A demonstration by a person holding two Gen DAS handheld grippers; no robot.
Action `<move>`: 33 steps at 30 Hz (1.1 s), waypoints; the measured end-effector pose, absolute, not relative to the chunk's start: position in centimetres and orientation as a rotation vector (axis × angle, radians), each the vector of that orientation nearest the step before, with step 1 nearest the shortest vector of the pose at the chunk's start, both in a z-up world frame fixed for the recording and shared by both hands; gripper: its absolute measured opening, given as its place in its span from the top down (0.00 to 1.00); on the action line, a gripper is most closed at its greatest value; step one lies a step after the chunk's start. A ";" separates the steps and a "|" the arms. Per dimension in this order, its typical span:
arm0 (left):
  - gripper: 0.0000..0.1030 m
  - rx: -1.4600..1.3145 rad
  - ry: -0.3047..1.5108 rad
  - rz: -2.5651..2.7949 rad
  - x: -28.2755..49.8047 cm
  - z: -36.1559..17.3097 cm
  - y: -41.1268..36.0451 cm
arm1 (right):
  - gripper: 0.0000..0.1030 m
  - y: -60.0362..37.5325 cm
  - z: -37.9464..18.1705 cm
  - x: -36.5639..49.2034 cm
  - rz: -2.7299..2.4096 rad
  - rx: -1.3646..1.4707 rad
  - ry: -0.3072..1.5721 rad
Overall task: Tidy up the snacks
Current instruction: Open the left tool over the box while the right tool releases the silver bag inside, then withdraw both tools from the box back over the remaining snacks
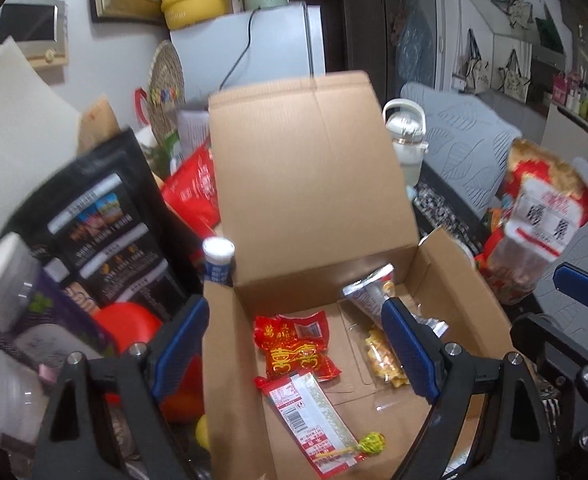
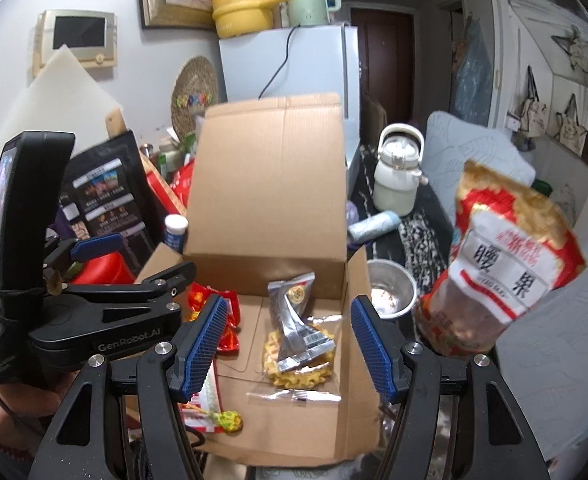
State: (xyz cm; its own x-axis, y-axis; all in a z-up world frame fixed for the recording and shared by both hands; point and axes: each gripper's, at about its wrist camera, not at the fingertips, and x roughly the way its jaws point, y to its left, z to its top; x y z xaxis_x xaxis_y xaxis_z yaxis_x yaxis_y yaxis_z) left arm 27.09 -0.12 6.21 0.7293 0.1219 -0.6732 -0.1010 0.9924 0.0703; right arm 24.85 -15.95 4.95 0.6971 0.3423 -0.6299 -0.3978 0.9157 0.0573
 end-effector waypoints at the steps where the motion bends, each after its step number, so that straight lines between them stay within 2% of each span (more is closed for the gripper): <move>1: 0.14 0.030 0.732 0.121 26.7 6.8 -0.2 | 0.37 -16.1 5.5 24.4 0.412 -0.086 0.673; 18: 0.14 0.035 0.565 0.092 17.7 14.3 -1.4 | 0.37 -18.1 12.3 16.1 0.389 -0.097 0.496; 27: 0.14 0.056 0.517 0.079 12.6 15.1 -1.8 | 0.37 -18.9 13.1 11.1 0.374 -0.099 0.443; 33: 0.14 0.065 0.506 0.060 9.6 14.5 -2.0 | 0.33 -19.2 12.8 7.8 0.368 -0.103 0.418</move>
